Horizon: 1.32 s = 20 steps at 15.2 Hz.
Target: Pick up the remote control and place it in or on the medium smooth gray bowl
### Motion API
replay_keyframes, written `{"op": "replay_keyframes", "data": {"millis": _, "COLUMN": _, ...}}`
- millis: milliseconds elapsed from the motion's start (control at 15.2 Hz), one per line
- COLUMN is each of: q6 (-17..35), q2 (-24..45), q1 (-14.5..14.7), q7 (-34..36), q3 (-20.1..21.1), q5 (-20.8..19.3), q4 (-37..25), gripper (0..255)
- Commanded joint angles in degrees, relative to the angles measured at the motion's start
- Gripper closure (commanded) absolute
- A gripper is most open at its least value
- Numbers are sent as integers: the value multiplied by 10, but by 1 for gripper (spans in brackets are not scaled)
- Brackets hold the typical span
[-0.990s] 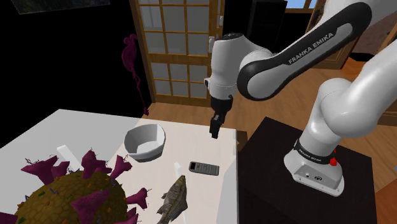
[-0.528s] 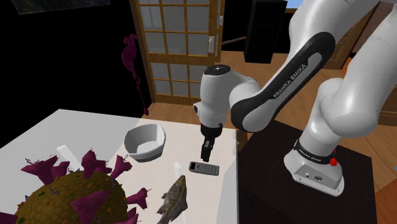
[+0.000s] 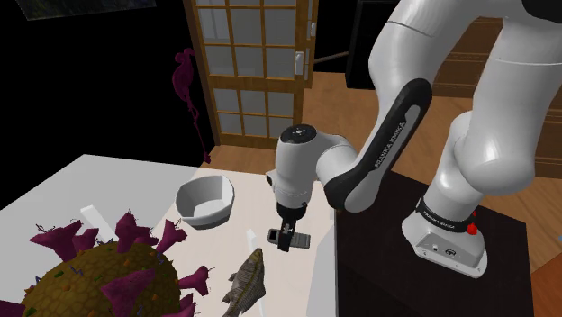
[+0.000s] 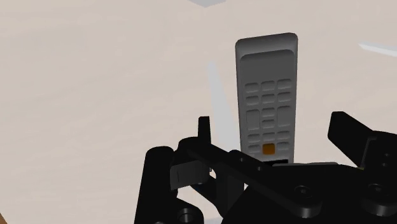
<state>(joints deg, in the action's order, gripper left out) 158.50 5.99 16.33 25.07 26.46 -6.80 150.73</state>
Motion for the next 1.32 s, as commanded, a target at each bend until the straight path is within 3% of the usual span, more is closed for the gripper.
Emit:
{"op": "replay_keyframes", "data": {"millis": 0, "q6": 15, "q2": 20, "q1": 5, "q7": 21, "q3": -9, "q5": -27, "q4": -3, "gripper": 0}}
{"op": "replay_keyframes", "data": {"millis": 132, "q6": 27, "q2": 36, "q1": 12, "q7": 37, "q3": -19, "q5": -49, "q4": -5, "gripper": 0}}
{"op": "replay_keyframes", "data": {"millis": 594, "q6": 27, "q2": 36, "q1": 12, "q7": 36, "q3": -20, "q5": -49, "q4": -5, "gripper": 0}}
{"op": "replay_keyframes", "data": {"millis": 660, "q6": 27, "q2": 36, "q1": 12, "q7": 36, "q3": -20, "q5": -49, "q4": -5, "gripper": 255}}
{"op": "replay_keyframes", "data": {"millis": 1254, "q6": 27, "q2": 36, "q1": 12, "q7": 37, "q3": -20, "q5": -49, "q4": -5, "gripper": 255}}
